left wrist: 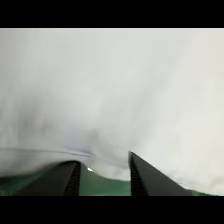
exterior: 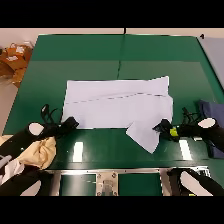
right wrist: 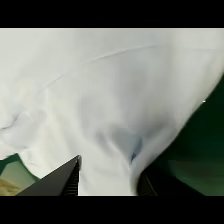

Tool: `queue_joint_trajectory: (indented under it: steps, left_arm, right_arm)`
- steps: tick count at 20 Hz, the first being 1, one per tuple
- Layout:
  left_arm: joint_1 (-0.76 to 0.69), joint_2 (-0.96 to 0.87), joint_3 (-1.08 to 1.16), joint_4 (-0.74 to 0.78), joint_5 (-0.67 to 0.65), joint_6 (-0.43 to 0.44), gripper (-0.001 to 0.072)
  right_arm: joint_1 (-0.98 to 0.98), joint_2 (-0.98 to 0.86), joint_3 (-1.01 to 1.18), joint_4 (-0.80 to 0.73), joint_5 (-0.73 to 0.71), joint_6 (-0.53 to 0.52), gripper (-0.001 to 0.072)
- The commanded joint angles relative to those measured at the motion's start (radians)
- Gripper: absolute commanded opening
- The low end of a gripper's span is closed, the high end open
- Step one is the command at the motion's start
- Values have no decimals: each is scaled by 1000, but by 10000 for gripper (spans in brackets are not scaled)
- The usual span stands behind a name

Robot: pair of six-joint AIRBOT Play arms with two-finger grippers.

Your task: Fold the shirts.

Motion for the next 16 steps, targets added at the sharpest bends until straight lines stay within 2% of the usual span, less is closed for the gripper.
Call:
queue_joint_trajectory:
  steps: [1, 2, 3, 4, 5, 8, 11, 13, 16]
  left_arm:
    - [-18, -43, 59, -20, 82, -18, 388]
    - [-18, -43, 82, -15, 53, -3, 143]
    - [-18, -43, 103, -15, 19, 32, 24]
    - [-18, -43, 117, -8, 0, 34, 22]
    - [-17, -43, 132, 5, -7, 34, 22]
    - [32, -43, 189, 119, -165, 34, 22]
    - [71, -37, 250, 284, -369, 11, 22]
    - [71, -37, 273, 327, -445, 8, 22]
    - [71, -38, 307, 333, -469, 19, 21]
  right_arm:
    - [34, -23, 0, -76, -40, 0, 466]
    - [34, -23, 6, -76, -39, -10, 417]
    - [34, -23, 12, -76, -29, -27, 234]
    - [33, -23, 20, -77, -18, -42, 108]
    - [33, -22, 31, -82, -4, -45, 39]
    - [28, 6, 54, -140, 52, -33, 25]
    - [10, 71, 55, -267, 109, 57, 24]
    - [-6, 122, 55, -303, 150, 87, 24]
    - [-6, 176, 124, -303, 205, 88, 23]
